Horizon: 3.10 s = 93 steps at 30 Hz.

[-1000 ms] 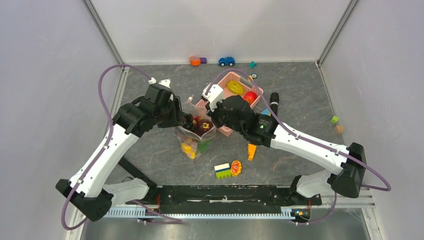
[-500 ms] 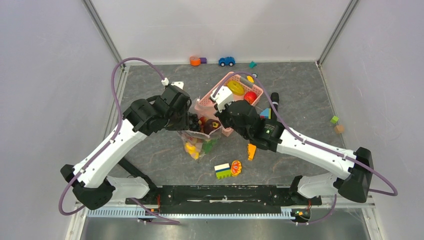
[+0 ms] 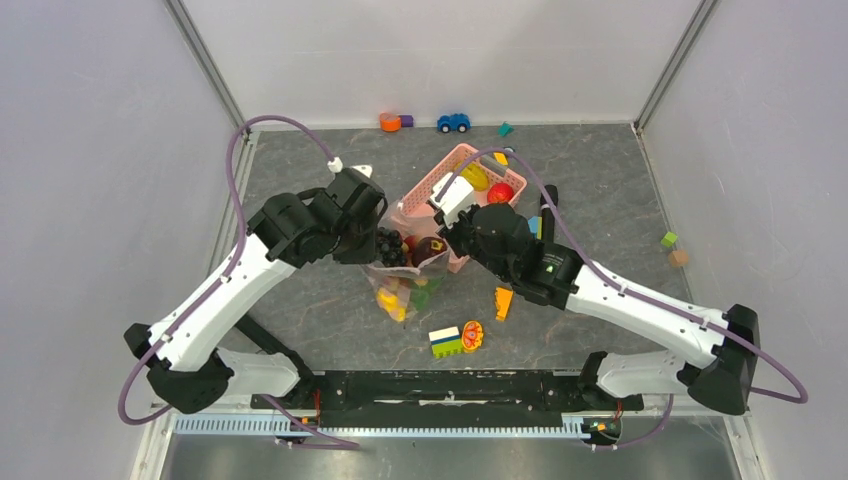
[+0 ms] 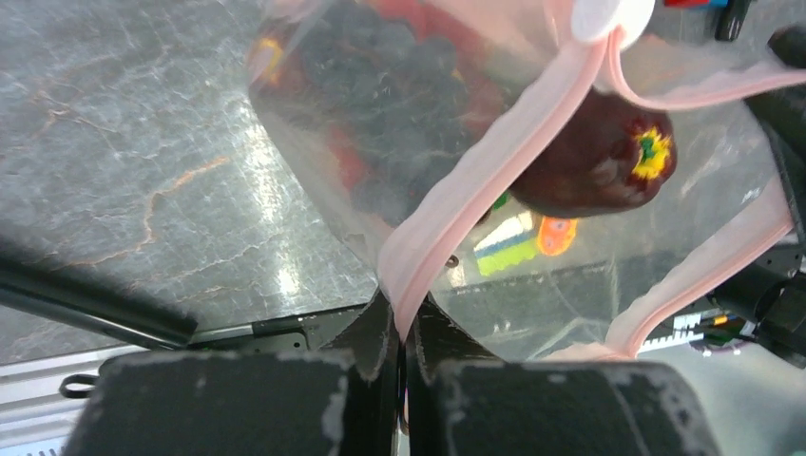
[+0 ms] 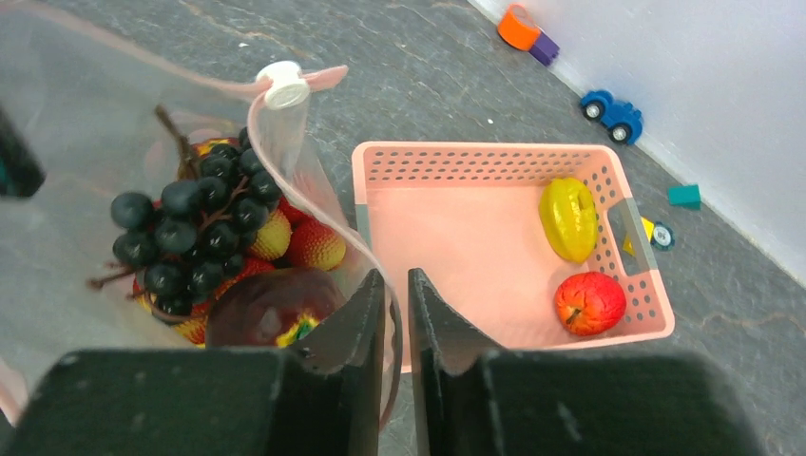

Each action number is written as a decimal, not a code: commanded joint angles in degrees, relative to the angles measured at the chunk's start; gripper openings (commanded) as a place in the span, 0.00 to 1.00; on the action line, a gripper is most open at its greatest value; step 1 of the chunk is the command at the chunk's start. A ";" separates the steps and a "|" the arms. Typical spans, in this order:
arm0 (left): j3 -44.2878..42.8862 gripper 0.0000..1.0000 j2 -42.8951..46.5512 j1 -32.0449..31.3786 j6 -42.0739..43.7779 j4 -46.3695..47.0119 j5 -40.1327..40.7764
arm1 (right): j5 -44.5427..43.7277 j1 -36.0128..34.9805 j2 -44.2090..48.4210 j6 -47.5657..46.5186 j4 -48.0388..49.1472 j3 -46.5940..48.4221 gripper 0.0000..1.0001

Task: Place the food in the zip-top bag and seal the zipper
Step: Adjust the zipper food storage bag at the center of the board, then pick up the fake fruit from the bin.

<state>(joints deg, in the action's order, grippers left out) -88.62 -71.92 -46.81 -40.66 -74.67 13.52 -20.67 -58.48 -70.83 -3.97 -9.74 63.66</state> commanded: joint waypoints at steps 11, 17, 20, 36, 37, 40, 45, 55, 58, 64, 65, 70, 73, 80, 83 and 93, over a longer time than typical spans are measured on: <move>-16.52 0.02 -11.55 3.96 10.04 -3.34 10.09 | 17.82 1.74 15.76 -3.66 8.94 -8.88 0.98; -12.04 0.02 -10.54 8.51 16.58 1.51 5.00 | 11.12 2.78 18.54 -3.55 11.50 -11.19 0.98; -8.01 0.02 -9.03 8.66 17.93 4.18 0.04 | 6.81 4.79 16.34 -2.65 11.02 -10.26 0.98; -0.83 0.02 -8.77 9.32 18.40 9.50 -4.22 | 6.10 29.42 -20.00 1.75 7.30 5.78 0.98; -0.40 0.02 -8.69 9.44 18.30 10.02 -4.78 | 5.58 29.48 -21.49 0.63 7.93 6.31 0.98; -0.15 0.02 -9.23 9.89 18.32 10.29 -6.24 | 3.91 29.47 -26.35 -0.46 8.97 8.06 0.98; 0.38 0.02 -9.49 10.16 18.42 10.77 -7.07 | -1.94 29.47 -33.42 -2.30 9.33 10.99 0.98; 1.15 0.02 -9.20 10.24 18.44 11.74 -8.81 | -10.06 29.50 -44.38 -1.71 6.75 18.97 0.98; 1.16 0.02 -9.35 10.23 18.54 11.74 -8.71 | -10.89 29.54 -47.13 -0.87 3.35 22.30 0.98; 1.42 0.02 -8.57 10.33 18.65 12.08 -8.67 | -10.84 29.46 -49.81 1.75 -6.83 29.62 0.98; 1.48 0.02 -8.50 10.33 18.61 12.09 -8.64 | -10.89 29.47 -49.99 2.43 -8.72 30.48 0.98; 1.43 0.02 -8.87 10.42 18.77 12.07 -8.94 | -11.31 29.46 -51.33 2.93 -13.81 33.52 0.98; 1.43 0.02 -8.87 10.43 18.74 12.02 -8.84 | -11.40 29.43 -52.87 3.61 -17.24 36.42 0.98; 1.52 0.02 -8.70 10.51 18.78 12.07 -8.53 | -9.34 29.50 -54.65 3.88 -19.21 38.47 0.98; 1.52 0.02 -8.75 10.51 18.81 12.04 -8.49 | -9.33 29.50 -54.31 6.84 -19.54 38.11 0.97; 1.46 0.02 -9.01 10.56 18.87 12.07 -8.47 | -10.60 29.47 -56.51 8.01 -19.79 39.20 0.96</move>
<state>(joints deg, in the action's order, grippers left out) -86.91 -81.91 -36.71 -24.23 -64.14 5.30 -29.67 -28.93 -126.04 2.66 -29.26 99.94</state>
